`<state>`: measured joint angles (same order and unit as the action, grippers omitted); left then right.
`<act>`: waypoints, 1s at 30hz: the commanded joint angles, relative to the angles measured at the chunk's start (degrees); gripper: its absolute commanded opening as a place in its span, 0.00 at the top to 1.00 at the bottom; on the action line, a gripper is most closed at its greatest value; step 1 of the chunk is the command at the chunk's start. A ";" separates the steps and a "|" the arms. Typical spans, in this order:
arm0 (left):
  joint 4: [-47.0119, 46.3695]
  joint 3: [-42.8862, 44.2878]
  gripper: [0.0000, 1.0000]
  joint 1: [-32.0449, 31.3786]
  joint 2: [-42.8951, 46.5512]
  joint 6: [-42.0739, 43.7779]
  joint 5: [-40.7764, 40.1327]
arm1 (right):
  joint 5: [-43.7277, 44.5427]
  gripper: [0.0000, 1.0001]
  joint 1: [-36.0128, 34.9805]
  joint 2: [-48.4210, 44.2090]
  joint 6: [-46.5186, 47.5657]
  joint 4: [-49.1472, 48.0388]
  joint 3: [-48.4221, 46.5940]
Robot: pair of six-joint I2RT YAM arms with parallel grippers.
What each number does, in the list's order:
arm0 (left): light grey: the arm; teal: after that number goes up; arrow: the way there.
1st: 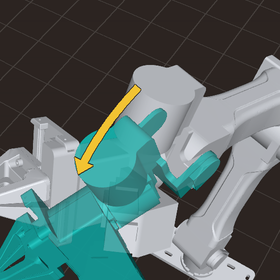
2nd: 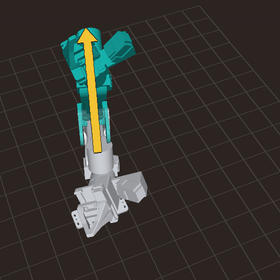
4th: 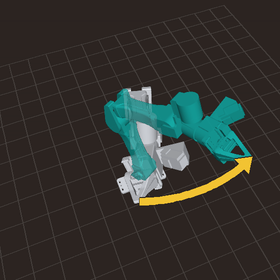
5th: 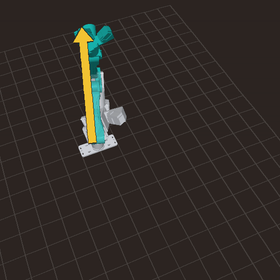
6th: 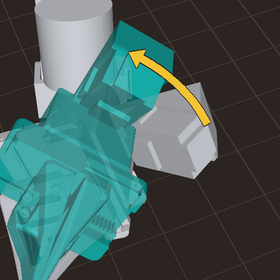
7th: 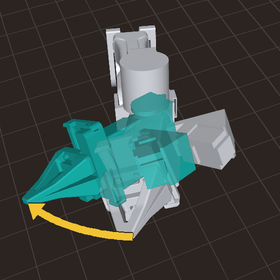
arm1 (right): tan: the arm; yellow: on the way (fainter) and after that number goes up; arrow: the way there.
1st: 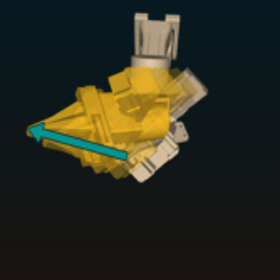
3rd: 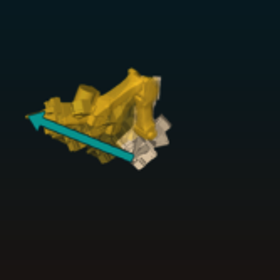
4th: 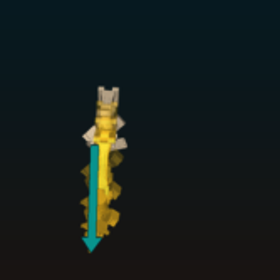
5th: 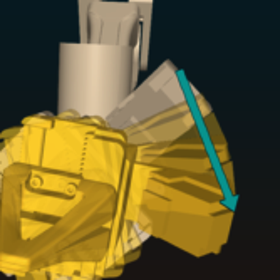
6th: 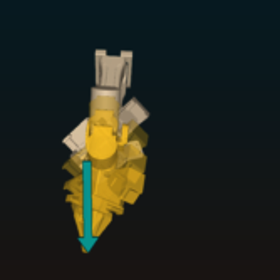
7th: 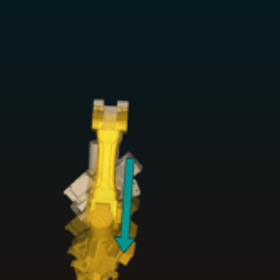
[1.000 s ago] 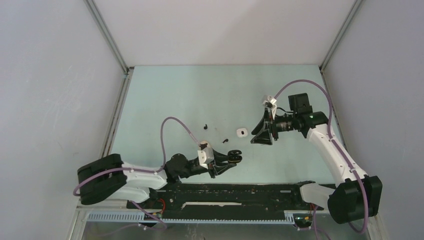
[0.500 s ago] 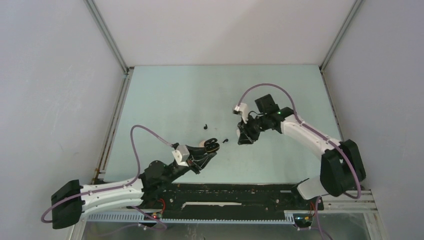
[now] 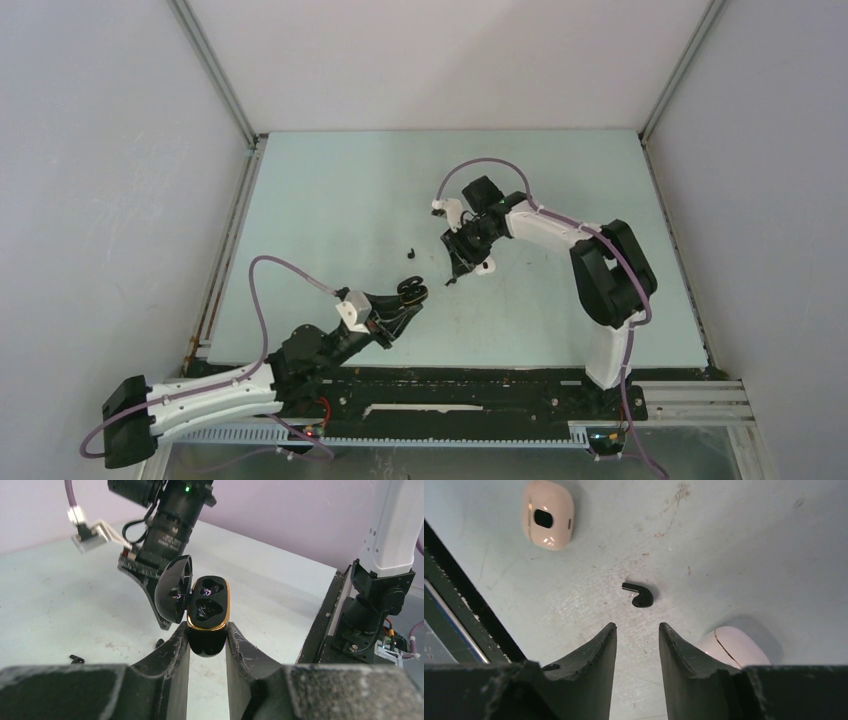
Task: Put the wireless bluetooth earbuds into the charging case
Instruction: Pick up the right earbud from the center of the board.
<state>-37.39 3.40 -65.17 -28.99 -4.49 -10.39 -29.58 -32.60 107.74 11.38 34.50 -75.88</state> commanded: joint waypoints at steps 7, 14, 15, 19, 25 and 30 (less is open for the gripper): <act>1.53 1.10 1.00 0.30 0.63 1.20 -1.14 | 5.70 0.56 -1.94 4.68 -2.03 2.24 -3.04; 1.53 1.52 1.00 0.30 -0.27 1.23 -1.03 | 5.45 0.57 -2.79 6.35 -0.80 2.33 -3.47; 1.52 1.45 1.00 0.30 -0.27 1.32 -1.05 | 5.54 0.58 -2.88 6.55 -0.58 2.28 -3.56; 1.53 1.18 1.00 0.30 -0.36 1.16 -1.13 | 5.59 0.59 -3.09 7.26 -0.18 2.16 -3.93; 1.59 1.24 1.00 0.30 -0.86 1.12 -0.90 | 5.37 0.60 -4.06 8.55 0.25 2.44 -5.18; 1.53 1.47 1.00 0.26 -1.37 1.32 -0.93 | 6.40 0.64 -5.24 9.28 0.91 2.68 -5.53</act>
<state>-34.35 3.40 -65.17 -30.04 -4.43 -10.83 -24.25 -36.67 115.63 11.16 37.04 -79.33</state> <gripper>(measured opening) 0.298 0.375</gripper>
